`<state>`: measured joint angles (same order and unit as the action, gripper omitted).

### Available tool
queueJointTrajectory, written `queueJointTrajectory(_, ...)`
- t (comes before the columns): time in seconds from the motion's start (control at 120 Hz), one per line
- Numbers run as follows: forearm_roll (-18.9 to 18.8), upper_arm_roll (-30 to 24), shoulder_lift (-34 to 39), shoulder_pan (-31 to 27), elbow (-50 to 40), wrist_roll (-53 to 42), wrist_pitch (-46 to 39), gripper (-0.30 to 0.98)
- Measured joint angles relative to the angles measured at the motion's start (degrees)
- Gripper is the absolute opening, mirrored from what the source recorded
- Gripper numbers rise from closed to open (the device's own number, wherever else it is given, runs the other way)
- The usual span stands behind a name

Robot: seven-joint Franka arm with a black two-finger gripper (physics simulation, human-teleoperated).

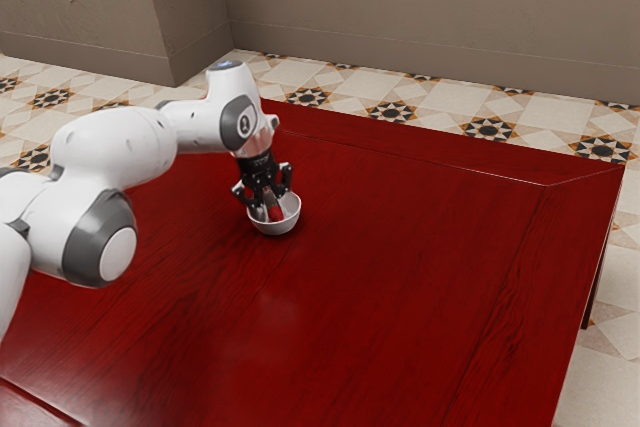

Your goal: Take strawberry from the bowl

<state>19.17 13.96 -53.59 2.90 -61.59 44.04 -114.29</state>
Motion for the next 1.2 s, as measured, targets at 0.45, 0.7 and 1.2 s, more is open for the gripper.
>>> queueJointTrajectory(0.45, -0.24, -0.21, 5.14, 10.65, -0.05, 0.87, 2.65, 0.01)
queueJointTrajectory(0.7, -0.09, -0.43, 3.9, 15.15, -0.35, 1.3, 2.93, 0.08)
queueJointTrajectory(1.2, -1.16, -0.55, 26.63, 6.79, -11.42, -3.48, 10.69, 0.63)
